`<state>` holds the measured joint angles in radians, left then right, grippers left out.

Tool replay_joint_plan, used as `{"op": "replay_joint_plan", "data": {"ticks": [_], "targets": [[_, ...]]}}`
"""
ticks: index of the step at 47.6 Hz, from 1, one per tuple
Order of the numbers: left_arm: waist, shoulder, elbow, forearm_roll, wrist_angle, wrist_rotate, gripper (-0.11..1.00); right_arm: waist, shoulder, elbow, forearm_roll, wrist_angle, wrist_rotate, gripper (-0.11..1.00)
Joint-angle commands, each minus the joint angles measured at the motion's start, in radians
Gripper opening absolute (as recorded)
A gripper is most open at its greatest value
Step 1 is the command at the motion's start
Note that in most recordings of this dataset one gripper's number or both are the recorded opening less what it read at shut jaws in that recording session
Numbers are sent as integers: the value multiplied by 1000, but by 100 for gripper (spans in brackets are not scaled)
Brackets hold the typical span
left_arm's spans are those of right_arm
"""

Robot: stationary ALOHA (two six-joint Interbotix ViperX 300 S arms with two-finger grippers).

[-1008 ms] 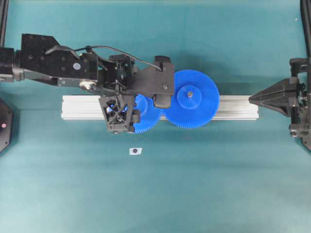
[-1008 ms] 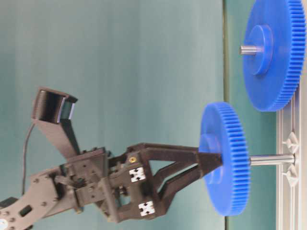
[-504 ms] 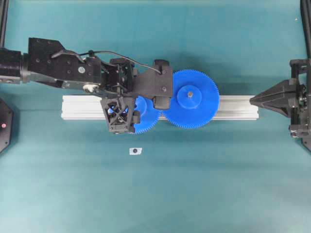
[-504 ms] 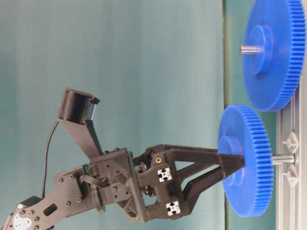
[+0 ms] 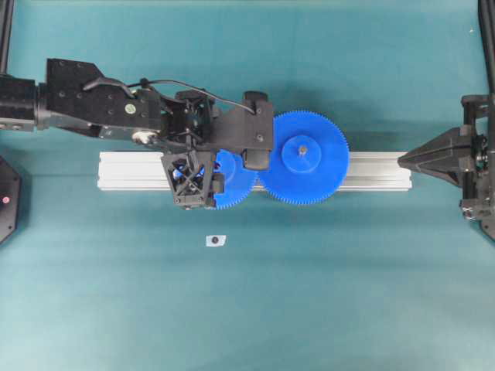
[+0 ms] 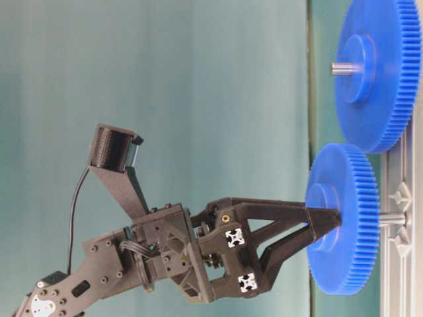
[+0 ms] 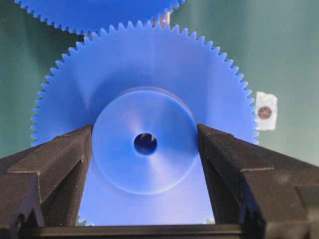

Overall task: Insert the small gear onto the shaft.
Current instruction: 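Align the small gear's bore with the left shaft tip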

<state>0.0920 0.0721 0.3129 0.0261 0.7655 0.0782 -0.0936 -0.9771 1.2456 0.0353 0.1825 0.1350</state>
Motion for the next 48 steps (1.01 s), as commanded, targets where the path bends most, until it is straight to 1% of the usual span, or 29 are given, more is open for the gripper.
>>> {"op": "replay_joint_plan", "data": {"ticks": [1, 25, 48], "targets": [[14, -11, 0, 3, -8, 0, 69, -3, 6, -28, 2, -3, 9, 2], [58, -29, 17, 3, -5, 12, 69, -2, 5, -28, 2, -3, 9, 2], [58, -52, 43, 3, 25, 17, 69, -2, 5, -25, 2, -3, 9, 2]]}}
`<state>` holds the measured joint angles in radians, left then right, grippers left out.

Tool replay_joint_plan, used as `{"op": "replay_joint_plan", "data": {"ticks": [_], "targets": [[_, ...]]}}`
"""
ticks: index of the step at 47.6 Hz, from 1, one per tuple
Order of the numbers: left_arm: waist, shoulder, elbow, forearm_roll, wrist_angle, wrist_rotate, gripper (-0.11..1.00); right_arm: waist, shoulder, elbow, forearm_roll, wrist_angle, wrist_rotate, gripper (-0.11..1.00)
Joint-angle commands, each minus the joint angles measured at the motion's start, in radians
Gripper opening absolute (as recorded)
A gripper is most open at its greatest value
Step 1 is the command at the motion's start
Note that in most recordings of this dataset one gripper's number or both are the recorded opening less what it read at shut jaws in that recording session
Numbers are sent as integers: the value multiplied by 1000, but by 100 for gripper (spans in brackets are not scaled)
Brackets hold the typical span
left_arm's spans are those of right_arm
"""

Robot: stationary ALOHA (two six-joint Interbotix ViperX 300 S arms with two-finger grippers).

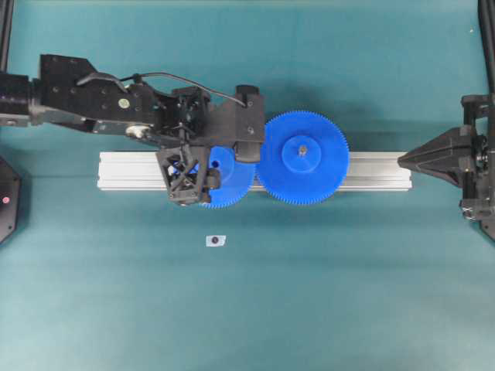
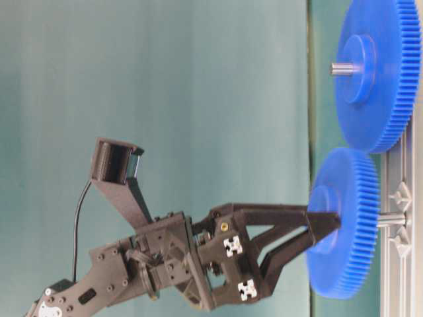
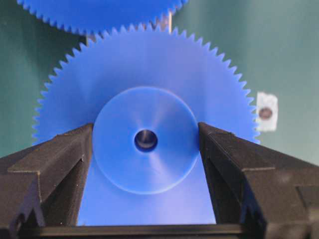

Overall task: Insert the small gear onto the shaft.
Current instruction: 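Align the small gear's bore with the left shaft tip, then push the small gear along the shaft toward the rail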

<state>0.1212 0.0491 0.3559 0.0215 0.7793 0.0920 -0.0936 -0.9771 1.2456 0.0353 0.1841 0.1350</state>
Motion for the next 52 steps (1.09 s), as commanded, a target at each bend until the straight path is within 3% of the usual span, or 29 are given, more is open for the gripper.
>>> {"op": "replay_joint_plan", "data": {"ticks": [1, 30, 52], "targets": [[29, -31, 0, 8, 11, 3, 69, -3, 6, -25, 2, -5, 9, 2], [29, 35, -115, 8, 23, 66, 69, -3, 5, -26, 2, -5, 11, 2], [29, 17, -106, 8, 40, 67, 69, -3, 6, -21, 2, -5, 11, 2]]}}
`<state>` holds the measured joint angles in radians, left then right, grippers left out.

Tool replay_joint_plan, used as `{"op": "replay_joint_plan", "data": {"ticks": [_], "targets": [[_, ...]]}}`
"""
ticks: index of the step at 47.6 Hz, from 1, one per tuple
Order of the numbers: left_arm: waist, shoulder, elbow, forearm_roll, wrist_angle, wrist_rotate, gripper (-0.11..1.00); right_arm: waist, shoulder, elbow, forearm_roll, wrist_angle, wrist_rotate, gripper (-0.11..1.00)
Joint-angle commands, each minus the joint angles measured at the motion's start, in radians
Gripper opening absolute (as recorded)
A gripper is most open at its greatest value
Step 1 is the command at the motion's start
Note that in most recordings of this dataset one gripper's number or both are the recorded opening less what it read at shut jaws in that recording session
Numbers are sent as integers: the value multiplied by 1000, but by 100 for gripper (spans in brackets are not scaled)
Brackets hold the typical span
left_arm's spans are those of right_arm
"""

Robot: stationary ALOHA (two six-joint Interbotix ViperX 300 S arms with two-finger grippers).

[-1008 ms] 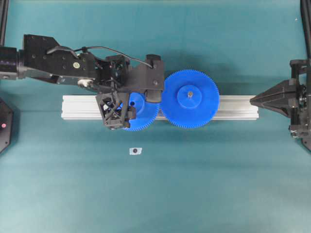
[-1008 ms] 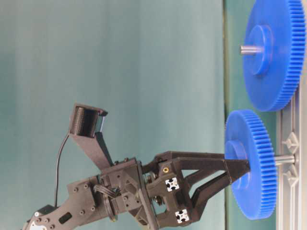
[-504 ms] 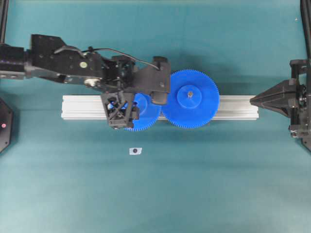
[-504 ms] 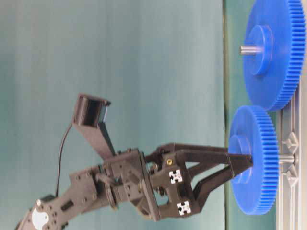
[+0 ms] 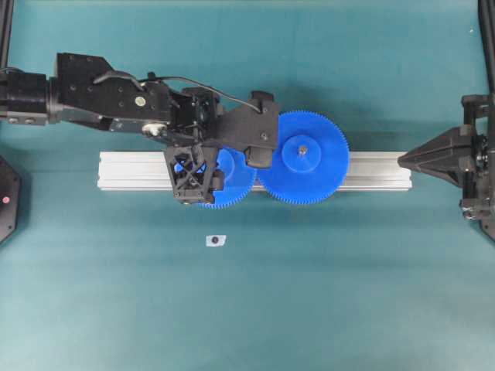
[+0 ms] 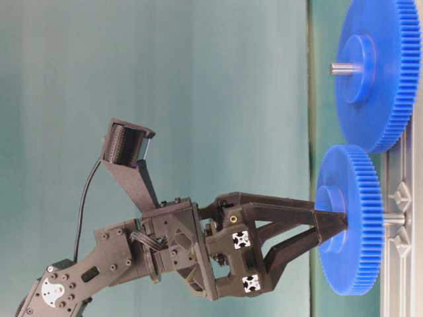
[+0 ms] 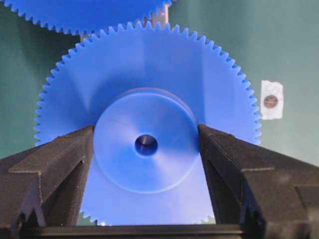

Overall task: Insert the small gear onto the shaft.
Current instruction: 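Push the small gear along the shaft toward the rail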

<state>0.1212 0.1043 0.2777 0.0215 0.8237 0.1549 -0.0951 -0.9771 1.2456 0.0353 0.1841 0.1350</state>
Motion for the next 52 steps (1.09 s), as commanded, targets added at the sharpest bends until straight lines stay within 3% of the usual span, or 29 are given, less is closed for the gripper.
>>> {"op": "replay_joint_plan", "data": {"ticks": [1, 48, 52], "targets": [[29, -40, -28, 8, -5, 5, 69, -2, 6, -21, 2, -5, 11, 2], [28, -64, -14, 6, -21, -18, 70, -2, 5, -21, 2, -6, 11, 2], [28, -64, -14, 6, -21, -32, 79, -2, 5, -21, 2, -5, 9, 2]]}}
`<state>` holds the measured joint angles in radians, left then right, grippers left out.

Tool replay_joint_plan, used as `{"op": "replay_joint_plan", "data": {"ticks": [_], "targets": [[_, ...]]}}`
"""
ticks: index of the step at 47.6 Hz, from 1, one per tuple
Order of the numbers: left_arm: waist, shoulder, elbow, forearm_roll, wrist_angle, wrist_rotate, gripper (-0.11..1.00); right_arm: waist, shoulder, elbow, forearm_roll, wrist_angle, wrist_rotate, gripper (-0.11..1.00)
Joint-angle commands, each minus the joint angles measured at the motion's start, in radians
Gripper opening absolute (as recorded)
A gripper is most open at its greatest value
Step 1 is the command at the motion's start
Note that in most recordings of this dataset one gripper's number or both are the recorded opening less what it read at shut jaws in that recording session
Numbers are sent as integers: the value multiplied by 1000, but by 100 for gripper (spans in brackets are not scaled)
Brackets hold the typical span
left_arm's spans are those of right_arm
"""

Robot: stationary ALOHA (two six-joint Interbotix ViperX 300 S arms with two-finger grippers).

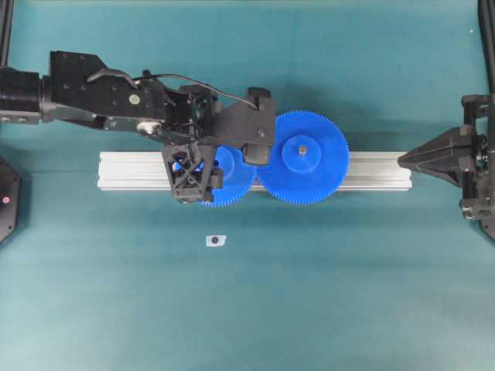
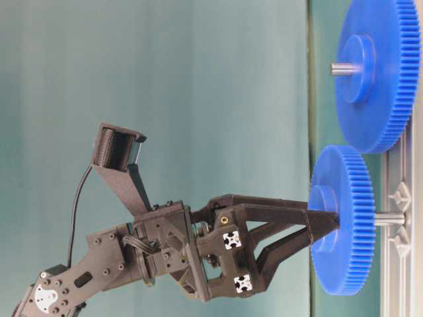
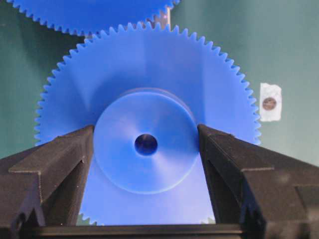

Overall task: Insert the small gear onto the shaft.
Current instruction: 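Push the small gear along the shaft toward the rail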

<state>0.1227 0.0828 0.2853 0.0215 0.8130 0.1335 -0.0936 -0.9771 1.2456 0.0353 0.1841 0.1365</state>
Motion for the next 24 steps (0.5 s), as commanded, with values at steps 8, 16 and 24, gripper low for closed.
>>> {"op": "replay_joint_plan", "data": {"ticks": [8, 16, 24], "targets": [[25, -31, -14, 6, -9, -20, 83, -3, 5, -23, 2, -5, 9, 2], [17, -21, -9, 5, -8, -21, 81, -3, 6, -26, 2, -5, 9, 2], [-2, -11, -6, 5, -8, -25, 81, -3, 6, -26, 2, -5, 9, 2]]}}
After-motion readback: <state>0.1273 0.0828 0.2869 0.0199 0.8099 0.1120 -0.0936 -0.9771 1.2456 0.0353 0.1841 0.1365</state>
